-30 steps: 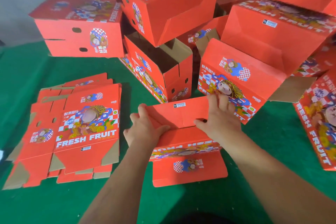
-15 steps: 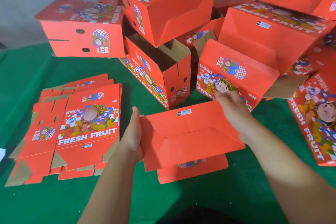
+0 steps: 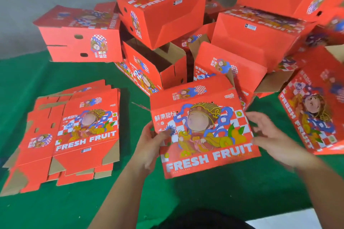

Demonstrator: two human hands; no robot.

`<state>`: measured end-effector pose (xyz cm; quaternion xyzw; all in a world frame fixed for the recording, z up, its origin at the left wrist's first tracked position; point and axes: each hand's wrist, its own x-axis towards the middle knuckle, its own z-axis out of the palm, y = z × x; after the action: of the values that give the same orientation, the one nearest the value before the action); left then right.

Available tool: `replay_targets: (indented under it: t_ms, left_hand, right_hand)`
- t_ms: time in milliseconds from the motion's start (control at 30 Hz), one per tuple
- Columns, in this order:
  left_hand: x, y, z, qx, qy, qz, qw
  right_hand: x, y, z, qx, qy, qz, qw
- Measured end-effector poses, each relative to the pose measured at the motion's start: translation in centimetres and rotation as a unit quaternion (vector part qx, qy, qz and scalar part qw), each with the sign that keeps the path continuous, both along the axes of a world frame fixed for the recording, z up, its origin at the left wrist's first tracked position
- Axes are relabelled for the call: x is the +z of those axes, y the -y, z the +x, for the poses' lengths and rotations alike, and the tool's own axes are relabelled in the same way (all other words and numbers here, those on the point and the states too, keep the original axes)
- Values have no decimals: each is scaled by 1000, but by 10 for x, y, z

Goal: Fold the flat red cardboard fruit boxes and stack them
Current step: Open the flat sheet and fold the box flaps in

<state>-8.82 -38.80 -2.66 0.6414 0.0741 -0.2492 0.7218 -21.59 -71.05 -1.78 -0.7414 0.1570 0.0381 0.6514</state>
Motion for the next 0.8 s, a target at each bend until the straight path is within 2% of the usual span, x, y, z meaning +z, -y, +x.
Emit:
replay_targets:
  t_ms: [100,200,400,533,667,800]
  left_hand:
    - [-9,2,-5,-9,51,65,997]
    - [-13,6,-12,-26,93,106,990]
    - [12,14,-23,-41,166,77,982]
    - [46,28,-14,-25,272,62,960]
    - [94,46,9,-3,357,29,934]
    - [138,68,35,6,416,54,908]
  right_hand:
    - [-8,-11,-12,-135,20,42,990]
    - [-14,-24,-23,-154,-2,90,984]
    - [-11,-33,-40,-208,-24,-1,978]
    - [22,-38,-36,-185,47,-46,981]
    - [77,-24,-14,-206,124,-84,967]
    - [128,9,22,-200,203,-104,953]
